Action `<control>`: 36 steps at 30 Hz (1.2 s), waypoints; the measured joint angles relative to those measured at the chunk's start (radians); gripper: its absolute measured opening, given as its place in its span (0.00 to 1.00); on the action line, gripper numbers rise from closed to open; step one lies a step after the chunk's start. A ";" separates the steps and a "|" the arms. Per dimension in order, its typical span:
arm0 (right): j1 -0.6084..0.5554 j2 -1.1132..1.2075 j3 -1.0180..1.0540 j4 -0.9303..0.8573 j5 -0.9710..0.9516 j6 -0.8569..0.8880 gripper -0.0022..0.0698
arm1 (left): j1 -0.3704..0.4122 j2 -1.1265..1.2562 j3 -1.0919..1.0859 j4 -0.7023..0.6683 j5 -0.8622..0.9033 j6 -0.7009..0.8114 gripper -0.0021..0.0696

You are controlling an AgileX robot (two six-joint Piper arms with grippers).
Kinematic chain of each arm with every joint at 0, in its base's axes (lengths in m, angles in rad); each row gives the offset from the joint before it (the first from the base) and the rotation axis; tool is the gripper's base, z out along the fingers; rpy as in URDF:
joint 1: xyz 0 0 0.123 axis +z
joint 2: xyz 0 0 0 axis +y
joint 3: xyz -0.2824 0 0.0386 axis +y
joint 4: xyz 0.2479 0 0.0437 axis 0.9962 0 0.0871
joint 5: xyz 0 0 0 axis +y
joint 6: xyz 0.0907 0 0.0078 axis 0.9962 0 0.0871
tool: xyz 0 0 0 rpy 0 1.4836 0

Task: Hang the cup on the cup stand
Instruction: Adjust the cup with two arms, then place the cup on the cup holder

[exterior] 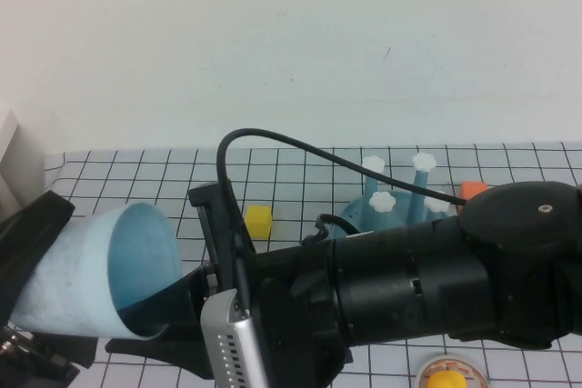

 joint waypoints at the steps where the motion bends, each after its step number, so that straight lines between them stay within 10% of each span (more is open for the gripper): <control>1: 0.000 0.000 0.000 0.000 -0.002 0.008 0.13 | 0.000 0.000 0.000 -0.001 0.000 0.034 0.83; 9: 0.000 -0.008 0.000 0.000 -0.139 0.146 0.69 | 0.000 0.000 -0.075 0.012 0.121 0.325 0.82; 17: 0.000 -0.194 0.022 0.006 -0.398 0.271 0.77 | 0.000 0.078 -0.251 0.016 0.219 0.863 0.82; 21: 0.000 -0.337 0.068 0.014 -0.619 0.280 0.67 | 0.000 0.204 -0.374 0.016 0.231 1.128 0.82; 28: 0.000 -0.595 0.179 0.046 -0.976 0.339 0.11 | -0.011 0.546 -0.562 0.026 -0.061 1.572 0.82; 36: 0.000 -0.824 0.377 0.056 -1.064 0.576 0.03 | -0.188 0.977 -0.818 0.024 -0.054 1.816 0.81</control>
